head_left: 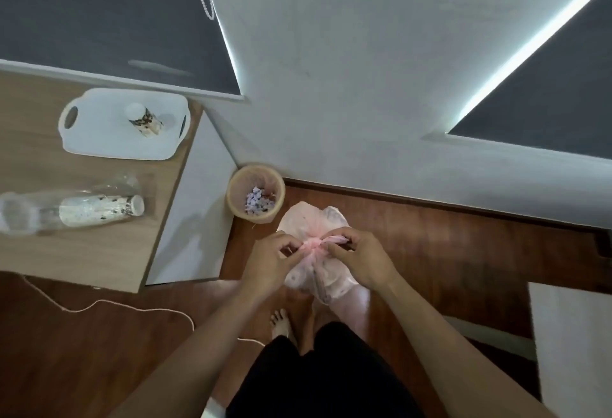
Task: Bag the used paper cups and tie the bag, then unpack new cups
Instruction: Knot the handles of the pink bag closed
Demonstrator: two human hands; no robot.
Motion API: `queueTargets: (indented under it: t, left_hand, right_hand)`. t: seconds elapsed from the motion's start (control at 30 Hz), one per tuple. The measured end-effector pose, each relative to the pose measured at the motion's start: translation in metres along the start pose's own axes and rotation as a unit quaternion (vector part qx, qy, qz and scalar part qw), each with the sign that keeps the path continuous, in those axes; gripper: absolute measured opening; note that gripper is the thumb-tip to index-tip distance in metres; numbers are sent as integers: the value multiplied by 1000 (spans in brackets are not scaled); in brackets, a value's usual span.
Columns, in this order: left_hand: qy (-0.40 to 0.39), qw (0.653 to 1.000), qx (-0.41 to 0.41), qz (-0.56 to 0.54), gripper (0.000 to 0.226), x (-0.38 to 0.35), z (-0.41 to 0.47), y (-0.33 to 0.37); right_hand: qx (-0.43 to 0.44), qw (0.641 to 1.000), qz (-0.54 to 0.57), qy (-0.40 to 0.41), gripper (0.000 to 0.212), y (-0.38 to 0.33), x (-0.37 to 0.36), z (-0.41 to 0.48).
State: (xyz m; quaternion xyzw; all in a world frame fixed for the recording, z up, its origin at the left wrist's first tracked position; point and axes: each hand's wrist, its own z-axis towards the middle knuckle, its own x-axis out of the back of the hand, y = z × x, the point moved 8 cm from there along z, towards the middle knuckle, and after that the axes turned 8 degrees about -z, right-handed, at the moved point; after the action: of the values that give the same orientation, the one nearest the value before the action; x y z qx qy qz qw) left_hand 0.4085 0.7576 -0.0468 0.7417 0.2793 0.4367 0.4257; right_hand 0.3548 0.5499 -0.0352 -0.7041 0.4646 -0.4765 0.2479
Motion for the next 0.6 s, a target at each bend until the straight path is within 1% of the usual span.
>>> queueTargets:
  t: [0.13, 0.23, 0.33, 0.43, 0.53, 0.6]
  left_hand:
    - [39, 998, 46, -2, 6, 3, 20, -16]
    - [53, 996, 72, -14, 8, 4, 41, -26]
    - [72, 993, 86, -23, 11, 7, 65, -37]
    - [73, 990, 119, -31, 13, 3, 90, -63]
    - [73, 990, 118, -32, 15, -3, 114, -91]
    - [63, 990, 118, -39, 19, -7, 132, -111]
  right_hand:
    - [-3, 999, -11, -45, 10, 3, -3, 45]
    - [-1, 997, -19, -71, 11, 6, -4, 78]
    - [-21, 996, -22, -79, 11, 11, -5, 107]
    - [-41, 996, -22, -77, 10, 22, -11, 137]
    - [-63, 994, -37, -75, 11, 37, -24, 167]
    - [-93, 992, -40, -73, 15, 53, -36, 189]
